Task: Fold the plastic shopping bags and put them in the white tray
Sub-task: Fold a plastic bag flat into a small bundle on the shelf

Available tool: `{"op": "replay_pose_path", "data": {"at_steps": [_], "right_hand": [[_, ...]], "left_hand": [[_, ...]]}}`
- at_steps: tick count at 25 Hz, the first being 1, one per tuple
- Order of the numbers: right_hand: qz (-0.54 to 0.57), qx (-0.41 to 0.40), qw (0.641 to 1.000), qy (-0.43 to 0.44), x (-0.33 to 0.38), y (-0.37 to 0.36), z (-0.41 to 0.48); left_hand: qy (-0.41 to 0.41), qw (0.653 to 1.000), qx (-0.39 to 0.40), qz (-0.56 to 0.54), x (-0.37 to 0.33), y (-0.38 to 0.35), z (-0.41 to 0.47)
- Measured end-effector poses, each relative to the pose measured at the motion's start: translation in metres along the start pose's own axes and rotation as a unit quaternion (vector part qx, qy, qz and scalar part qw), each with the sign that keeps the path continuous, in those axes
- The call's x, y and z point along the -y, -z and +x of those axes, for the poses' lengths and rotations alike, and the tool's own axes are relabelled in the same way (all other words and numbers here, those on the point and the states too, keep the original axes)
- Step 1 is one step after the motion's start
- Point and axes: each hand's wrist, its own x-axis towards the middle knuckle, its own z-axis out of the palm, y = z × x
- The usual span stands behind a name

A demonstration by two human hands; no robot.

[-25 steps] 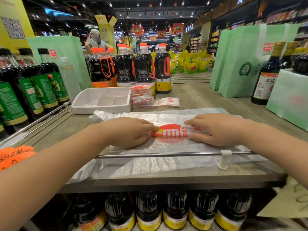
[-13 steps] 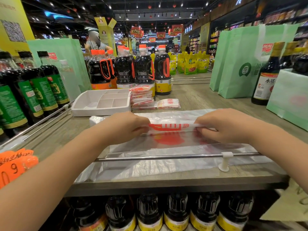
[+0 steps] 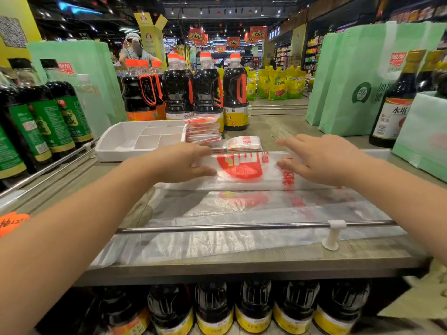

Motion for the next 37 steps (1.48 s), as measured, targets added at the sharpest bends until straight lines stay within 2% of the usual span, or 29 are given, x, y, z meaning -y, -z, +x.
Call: {"op": "replay_pose_path", "data": {"at_steps": [3,9,12,14,21,24,26,29,31,34,37], "right_hand": [[0.002,0.030,1.000,0.006,0.006,-0.004,0.001],[0.067,0.158,0.985,-0.012,0.007,-0.019,-0.003],[0.147,0.211,0.966,-0.024,0.010,-0.020,-0.011],[0.195,0.251,0.947,-0.037,0.009,-0.023,-0.020],[0.204,0.304,0.922,-0.123,-0.010,-0.023,-0.029],[0.178,0.277,0.934,-0.135,-0.006,-0.025,-0.030],[0.164,0.227,0.956,-0.085,0.003,-0.017,-0.030],[0.162,0.192,0.968,0.019,0.020,-0.001,-0.029],[0.127,0.180,0.974,0.044,0.028,0.004,-0.026],[0.039,0.128,0.989,0.070,0.029,0.006,-0.020],[0.006,-0.006,0.998,0.070,0.018,0.002,-0.014]], "left_hand": [[-0.007,1.000,0.004,-0.015,0.001,-0.007,0.002],[-0.026,0.995,0.090,-0.026,-0.006,-0.020,-0.004],[-0.045,0.985,0.151,-0.066,-0.013,-0.021,-0.013],[-0.057,0.980,0.182,-0.056,-0.018,-0.027,-0.019],[-0.016,0.978,0.206,-0.021,-0.009,-0.029,-0.027],[-0.002,0.980,0.200,-0.019,-0.010,-0.029,-0.028],[-0.011,0.983,0.181,-0.002,-0.010,-0.024,-0.029],[-0.087,0.984,0.107,0.112,-0.018,-0.011,-0.034],[-0.144,0.974,0.043,0.170,-0.030,-0.006,-0.037],[-0.140,0.978,0.018,0.153,-0.034,-0.007,-0.031],[-0.122,0.990,-0.022,0.063,-0.026,-0.004,-0.017]]}}
